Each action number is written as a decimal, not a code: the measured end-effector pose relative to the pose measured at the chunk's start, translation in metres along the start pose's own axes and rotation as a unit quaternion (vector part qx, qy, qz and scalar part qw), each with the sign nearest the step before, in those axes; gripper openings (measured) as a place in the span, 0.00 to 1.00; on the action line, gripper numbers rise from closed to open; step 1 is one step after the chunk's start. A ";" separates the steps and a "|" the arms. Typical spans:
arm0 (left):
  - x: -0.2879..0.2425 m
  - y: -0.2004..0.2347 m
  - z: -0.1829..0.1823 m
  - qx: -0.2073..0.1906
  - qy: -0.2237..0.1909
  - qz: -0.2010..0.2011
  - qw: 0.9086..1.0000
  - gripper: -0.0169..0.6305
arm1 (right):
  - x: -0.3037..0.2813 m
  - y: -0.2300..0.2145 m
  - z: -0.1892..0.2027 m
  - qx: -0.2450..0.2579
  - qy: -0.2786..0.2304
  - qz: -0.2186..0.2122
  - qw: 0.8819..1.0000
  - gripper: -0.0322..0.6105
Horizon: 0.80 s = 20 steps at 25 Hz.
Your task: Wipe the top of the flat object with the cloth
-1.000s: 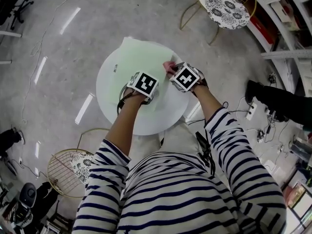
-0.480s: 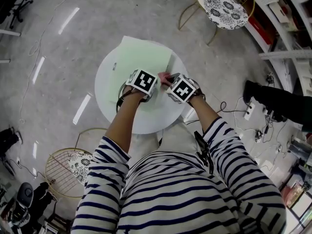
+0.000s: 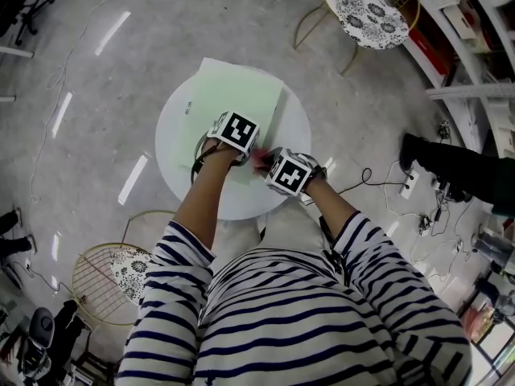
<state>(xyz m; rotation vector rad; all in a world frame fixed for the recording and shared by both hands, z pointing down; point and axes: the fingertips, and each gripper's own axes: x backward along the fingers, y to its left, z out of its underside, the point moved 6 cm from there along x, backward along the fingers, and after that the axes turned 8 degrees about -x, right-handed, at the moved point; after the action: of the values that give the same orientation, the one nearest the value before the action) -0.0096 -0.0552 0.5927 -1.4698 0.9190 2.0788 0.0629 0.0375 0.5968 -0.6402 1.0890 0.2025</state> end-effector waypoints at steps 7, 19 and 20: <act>0.002 0.000 0.001 0.002 -0.006 -0.003 1.000 0.40 | -0.011 0.036 0.007 0.022 0.019 -0.030 0.999 0.13; 0.027 0.003 0.012 0.079 -0.098 0.024 0.992 0.39 | 0.007 0.075 -0.005 0.025 -0.012 -0.117 0.993 0.13; 0.033 0.003 0.013 0.080 -0.108 0.026 0.991 0.39 | 0.011 0.076 -0.008 0.022 -0.022 -0.116 0.993 0.13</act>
<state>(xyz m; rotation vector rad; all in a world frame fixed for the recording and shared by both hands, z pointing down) -0.0315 -0.0481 0.5652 -1.1273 1.0189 2.0975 0.0279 0.0922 0.5555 -0.7134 0.9651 -0.0078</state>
